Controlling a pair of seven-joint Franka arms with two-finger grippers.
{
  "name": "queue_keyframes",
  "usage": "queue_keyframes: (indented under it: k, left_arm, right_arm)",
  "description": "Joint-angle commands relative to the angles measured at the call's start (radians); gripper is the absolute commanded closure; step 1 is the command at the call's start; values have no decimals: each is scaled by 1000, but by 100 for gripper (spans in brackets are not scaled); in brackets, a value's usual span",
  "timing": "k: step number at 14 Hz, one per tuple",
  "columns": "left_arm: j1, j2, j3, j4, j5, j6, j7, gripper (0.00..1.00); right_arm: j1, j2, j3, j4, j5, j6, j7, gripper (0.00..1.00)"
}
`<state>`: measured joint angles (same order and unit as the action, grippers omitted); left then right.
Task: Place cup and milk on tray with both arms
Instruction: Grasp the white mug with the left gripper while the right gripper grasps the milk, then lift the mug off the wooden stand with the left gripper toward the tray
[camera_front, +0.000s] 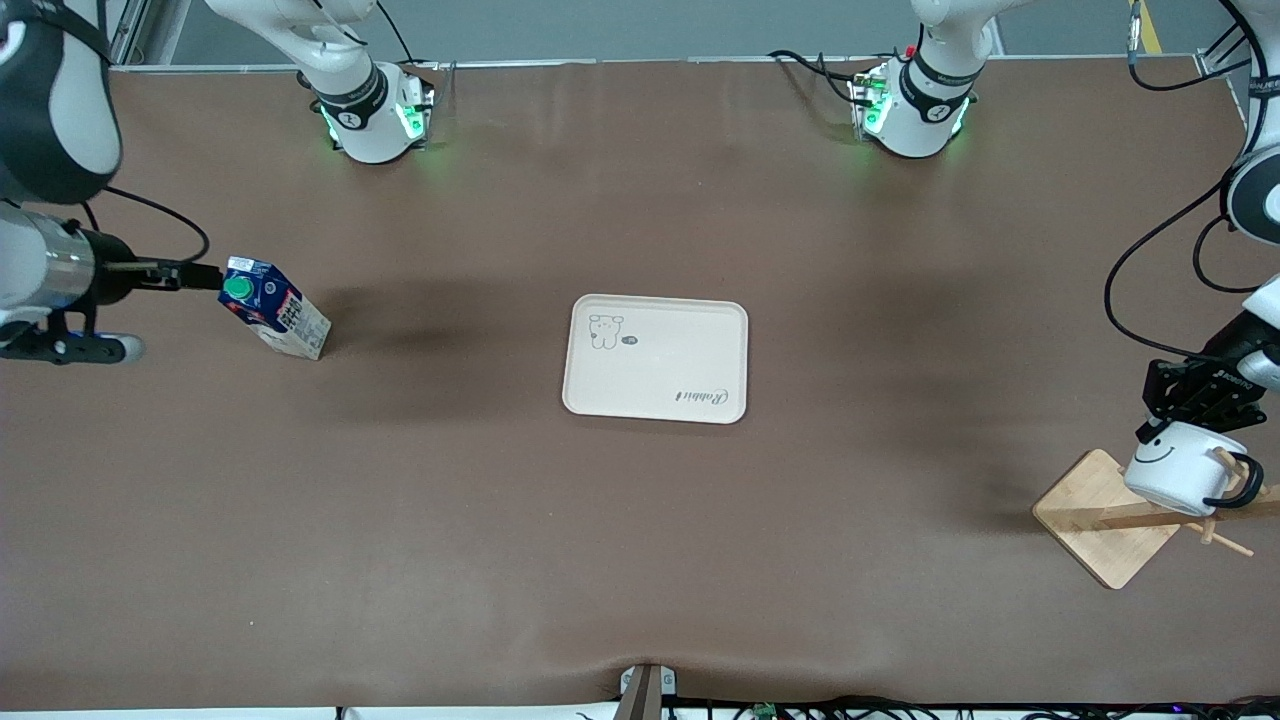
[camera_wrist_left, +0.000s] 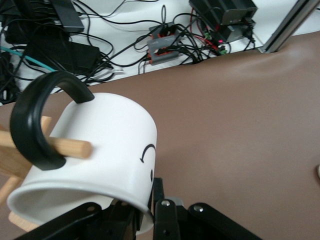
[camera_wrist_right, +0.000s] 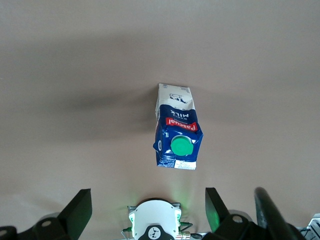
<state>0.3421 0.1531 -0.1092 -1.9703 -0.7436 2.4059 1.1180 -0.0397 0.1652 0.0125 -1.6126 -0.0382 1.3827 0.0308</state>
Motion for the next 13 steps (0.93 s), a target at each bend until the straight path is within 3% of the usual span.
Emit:
queue_keyframes:
  k: [1, 4, 7, 10, 13]
  left_arm:
    - [3, -50, -30, -28, -10, -71, 13, 100]
    - [5, -87, -27, -38, -3, -137, -16, 100]
    - [-6, -118, -37, -36, 81, -203, -217, 100]
    - [-6, -125, -141, -32, 157, -212, -489, 100]
    - [-8, -118, -314, -1, 366, -212, -926, 100]
  right_arm:
    - [-9, -46, 6, -75, -11, 18, 14, 0]
    - [-12, -58, 6, -107, -9, 32, 31, 0]
    - [-28, -58, 6, -127, -3, 38, 31, 0]
    - [-29, -69, 6, -168, -3, 55, 52, 0]
    - [-32, -110, 4, -280, -3, 169, 86, 0]
